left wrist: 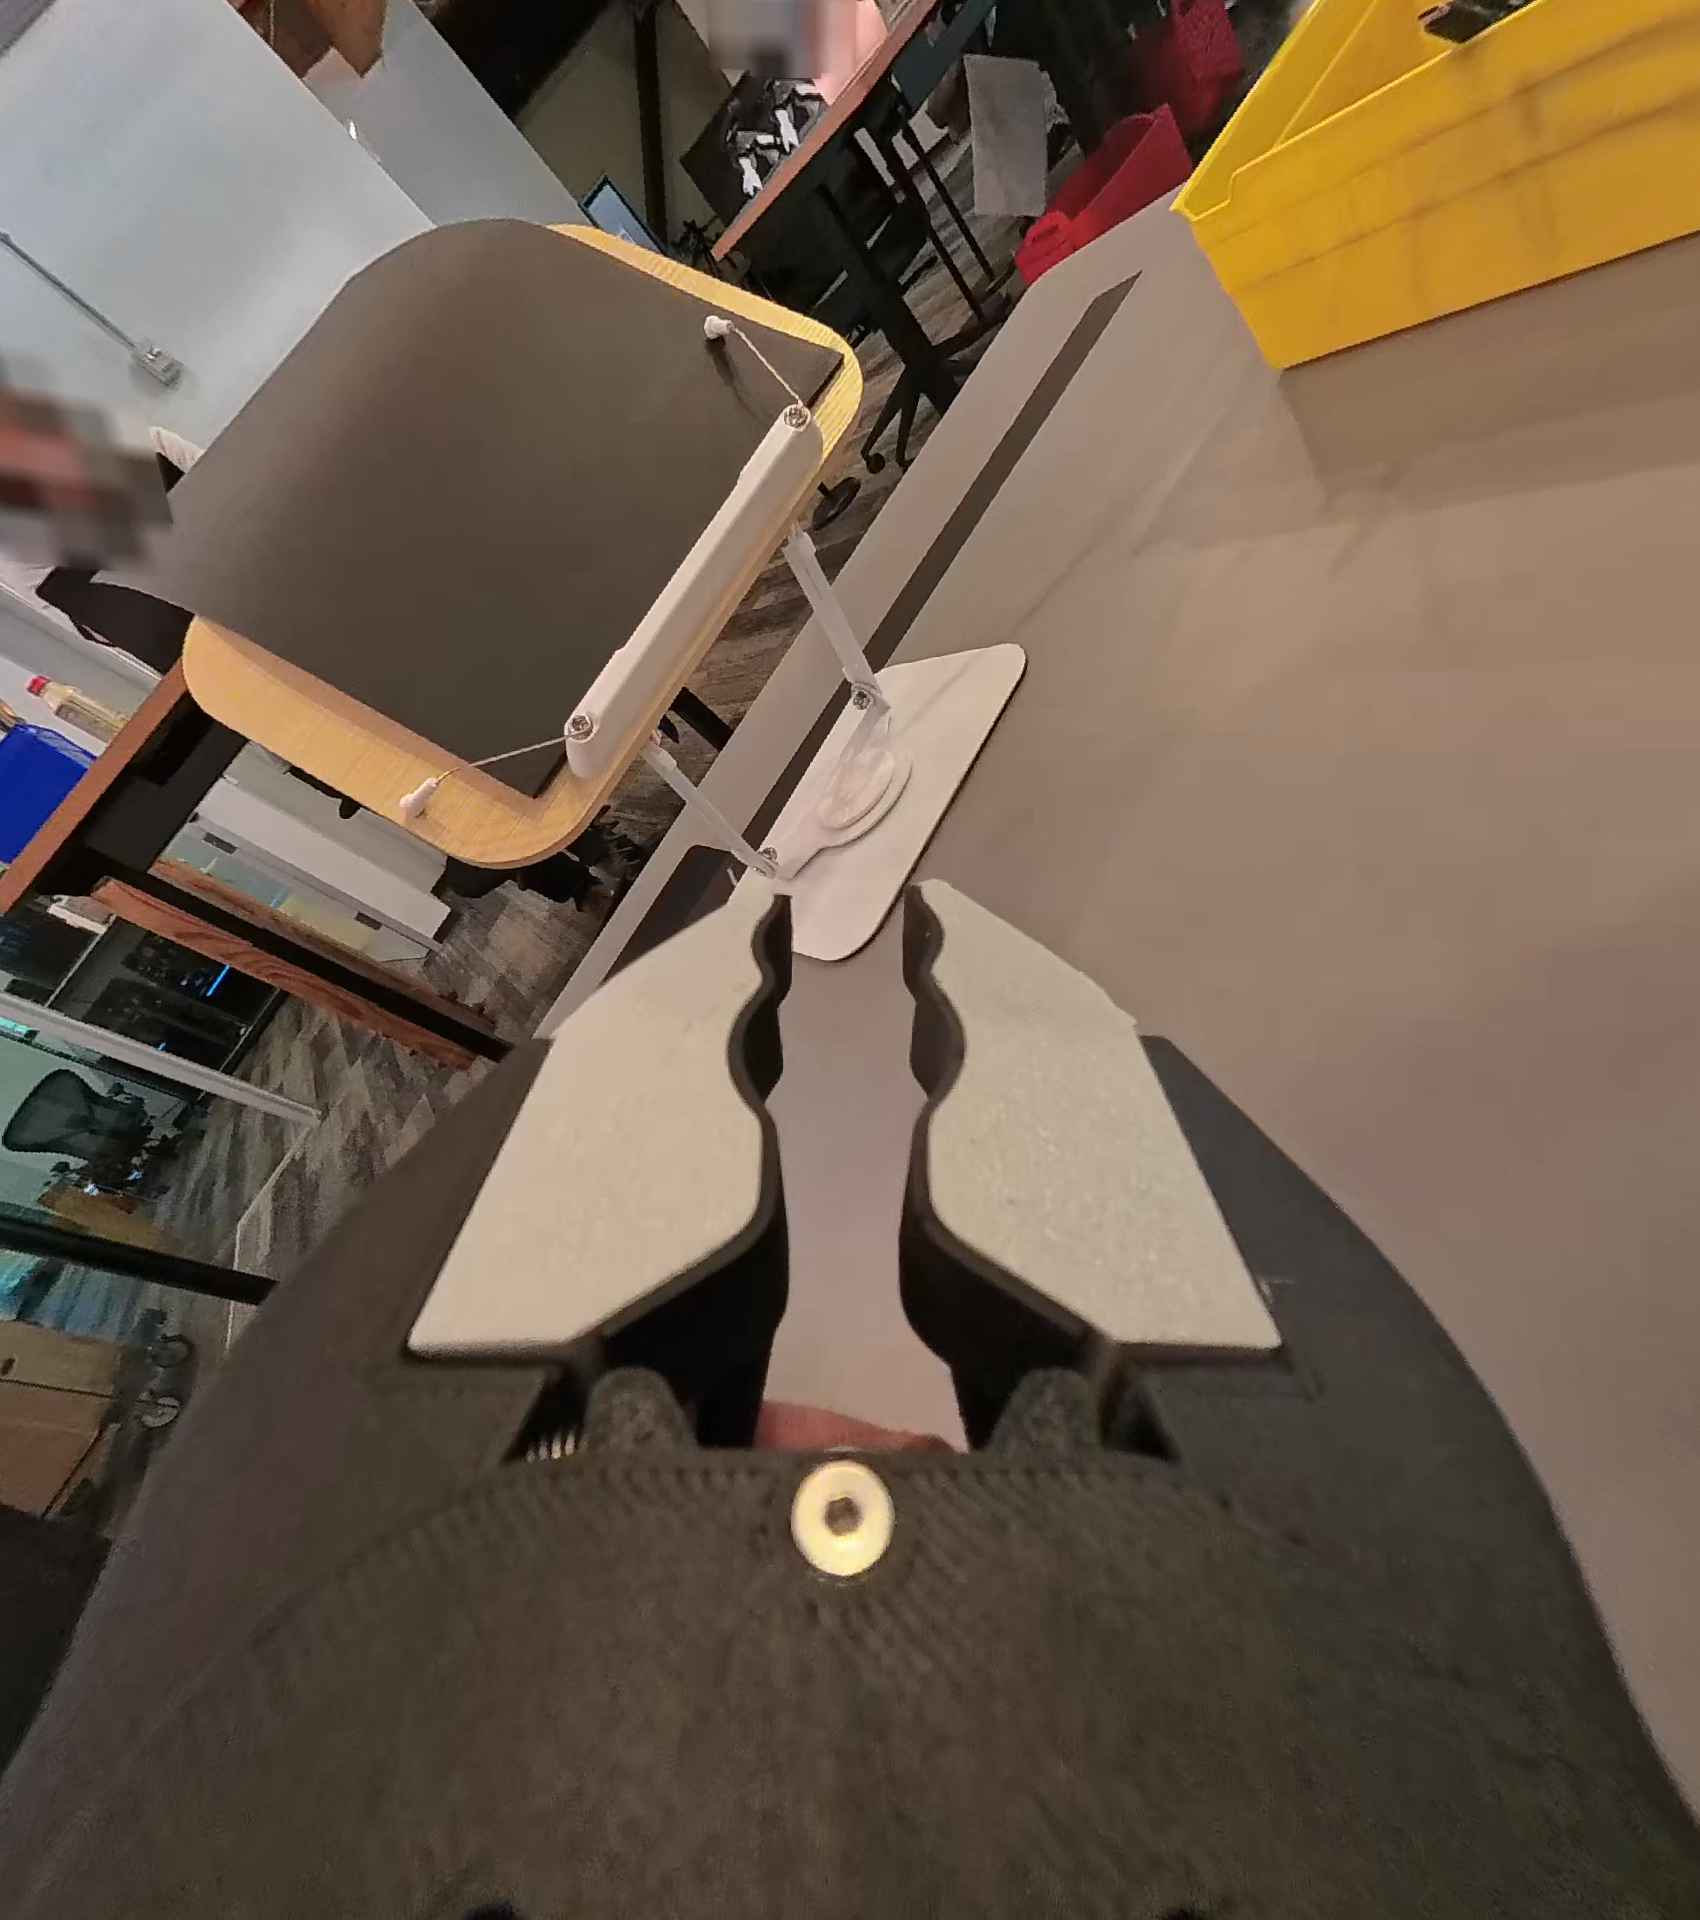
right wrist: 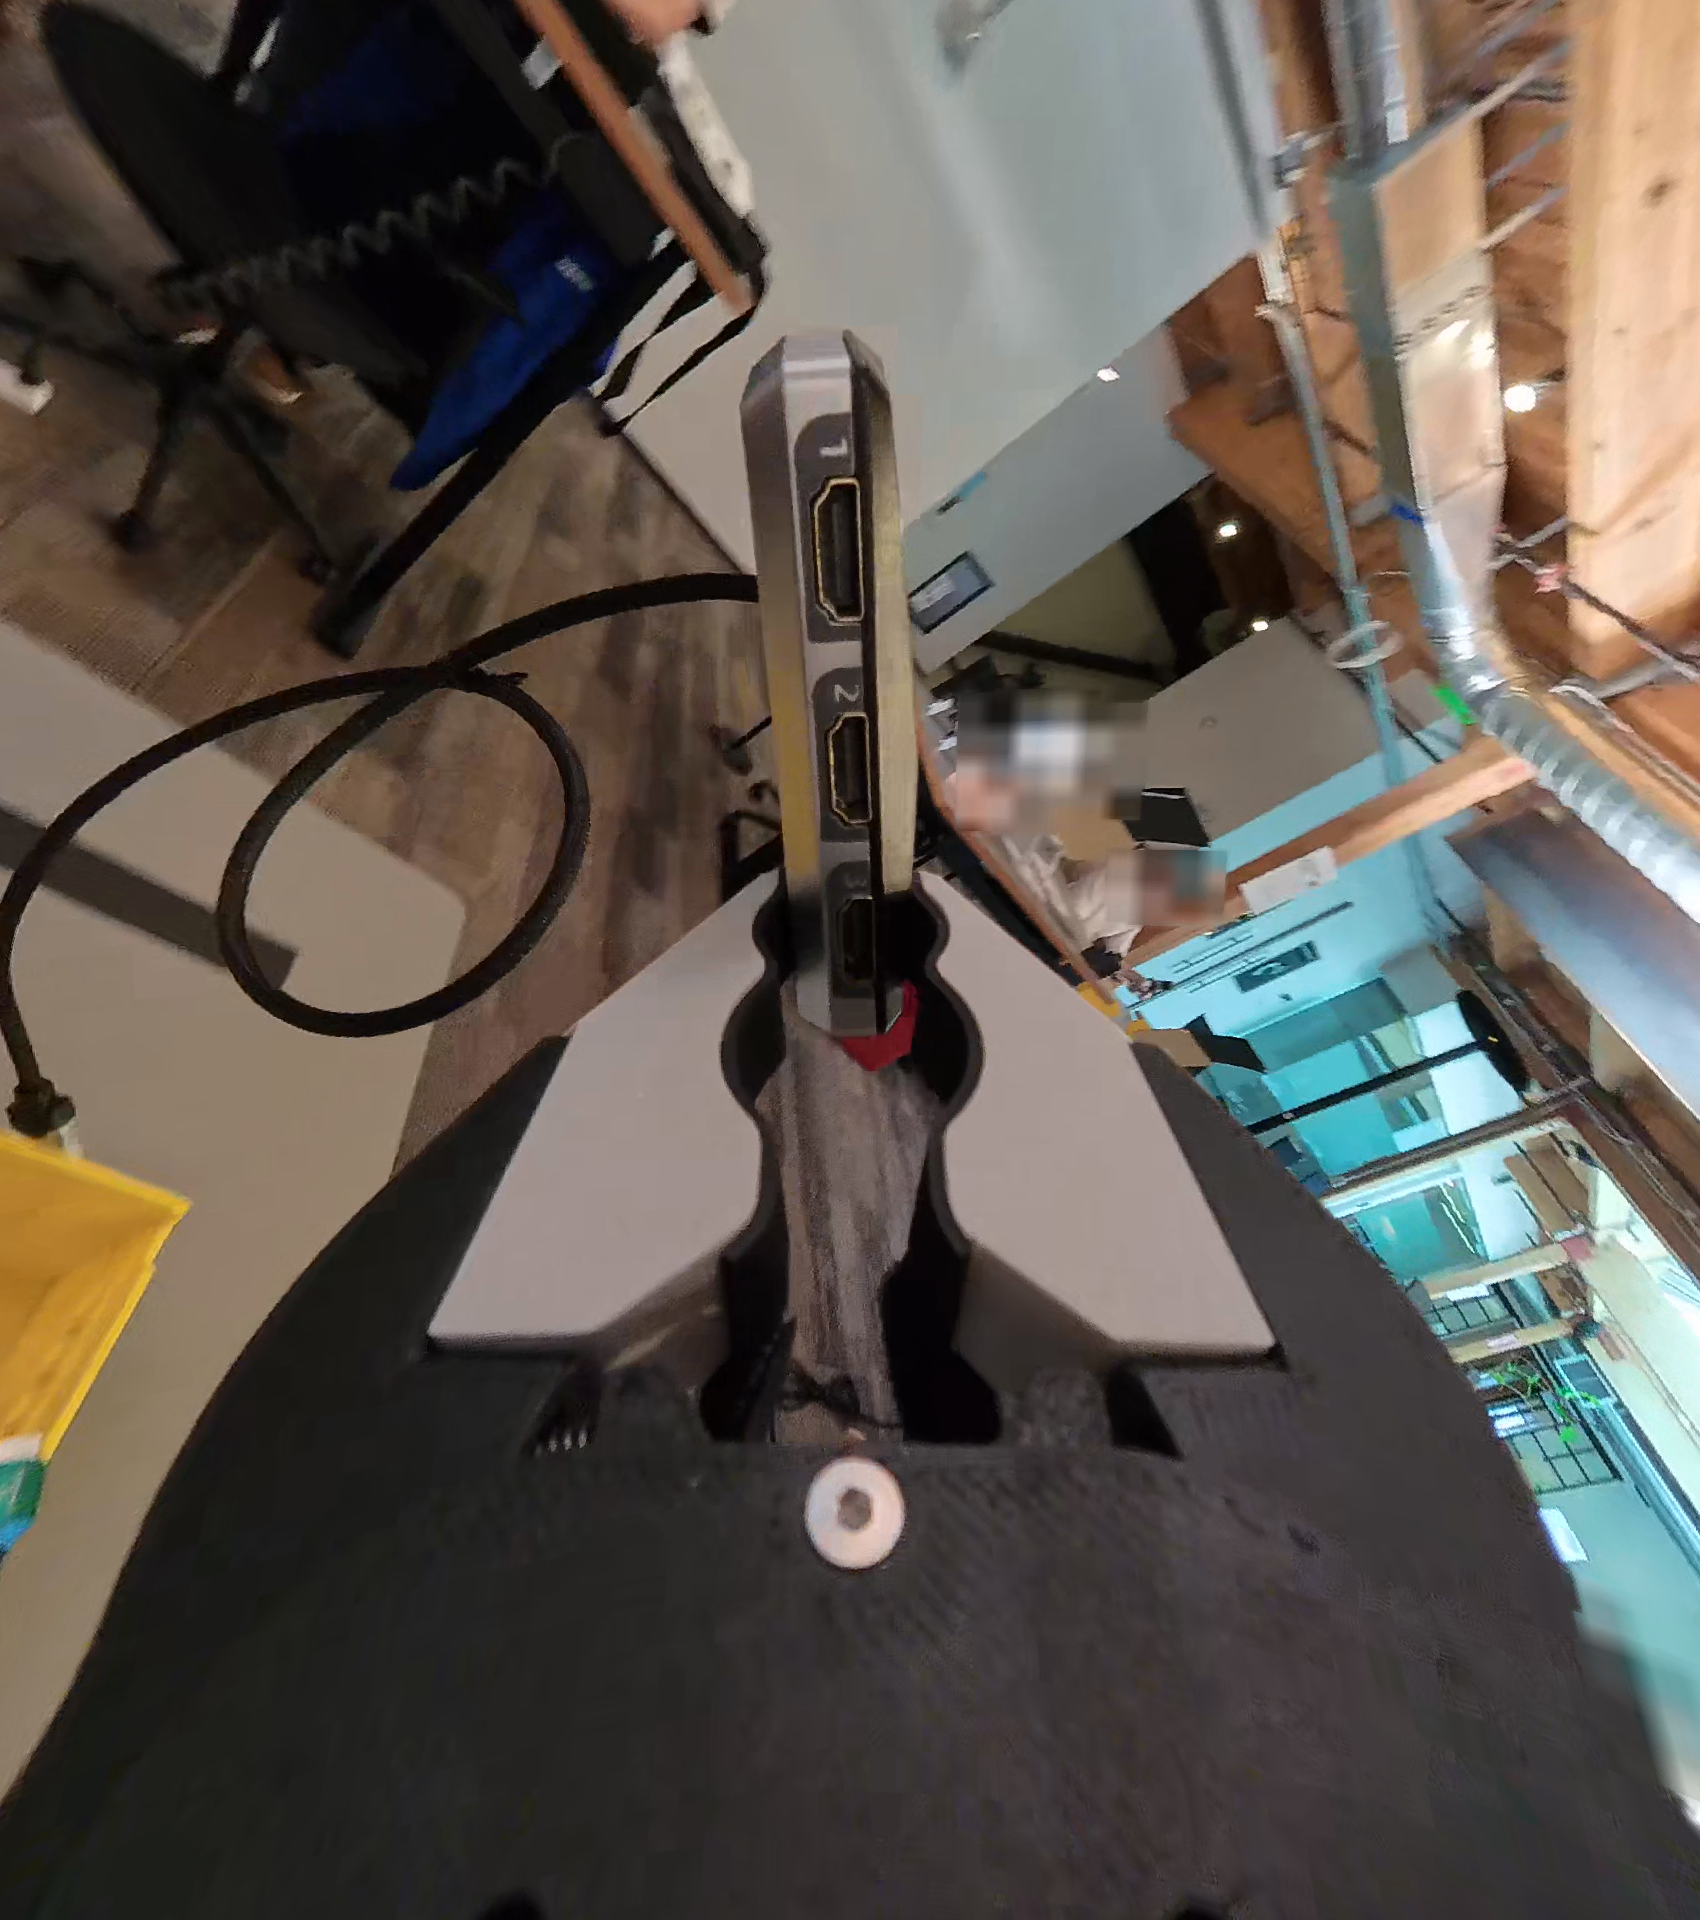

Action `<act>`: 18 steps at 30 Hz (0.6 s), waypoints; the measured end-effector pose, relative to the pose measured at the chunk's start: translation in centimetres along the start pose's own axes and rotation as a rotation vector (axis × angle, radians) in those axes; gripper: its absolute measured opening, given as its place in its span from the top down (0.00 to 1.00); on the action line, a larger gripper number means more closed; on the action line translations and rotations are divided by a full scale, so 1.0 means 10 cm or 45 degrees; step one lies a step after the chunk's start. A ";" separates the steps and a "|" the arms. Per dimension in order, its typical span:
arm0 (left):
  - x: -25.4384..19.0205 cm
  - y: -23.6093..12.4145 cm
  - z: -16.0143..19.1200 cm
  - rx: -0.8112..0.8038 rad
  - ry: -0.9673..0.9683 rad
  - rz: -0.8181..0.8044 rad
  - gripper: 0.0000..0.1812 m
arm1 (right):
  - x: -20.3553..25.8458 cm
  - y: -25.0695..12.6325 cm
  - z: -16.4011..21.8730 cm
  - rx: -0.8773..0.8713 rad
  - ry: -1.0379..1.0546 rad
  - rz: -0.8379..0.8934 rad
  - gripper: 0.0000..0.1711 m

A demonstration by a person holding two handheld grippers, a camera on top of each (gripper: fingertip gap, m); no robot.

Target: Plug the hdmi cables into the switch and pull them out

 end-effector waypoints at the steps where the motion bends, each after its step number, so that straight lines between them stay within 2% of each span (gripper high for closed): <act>1: 0.00 0.00 0.00 0.000 -0.003 0.002 0.89 | -0.09 -0.05 -0.05 -0.028 0.024 0.041 0.90; 6: -0.01 -0.01 0.03 0.006 -0.002 0.009 0.89 | -0.39 -0.31 -0.23 -0.087 0.048 0.135 0.90; 10: -0.01 -0.01 0.05 0.012 -0.003 0.012 0.89 | -0.43 -0.43 -0.30 -0.065 0.021 0.136 0.90; 14: -0.02 -0.01 0.06 0.011 -0.010 0.023 0.89 | -0.24 -0.32 -0.20 0.039 -0.062 0.106 0.90; 18: -0.02 -0.02 0.05 0.014 -0.006 0.024 0.89 | 0.08 -0.08 0.09 0.131 -0.088 0.020 0.90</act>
Point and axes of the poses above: each gripper's, where its closed fingertips meet, y out along the fingers, z out of its underside, x = y × z across the jaws, the point moved 10 cm from there along -y, back along the fingers, and after that the axes turned 3 degrees about y, right-handed, at the moved point
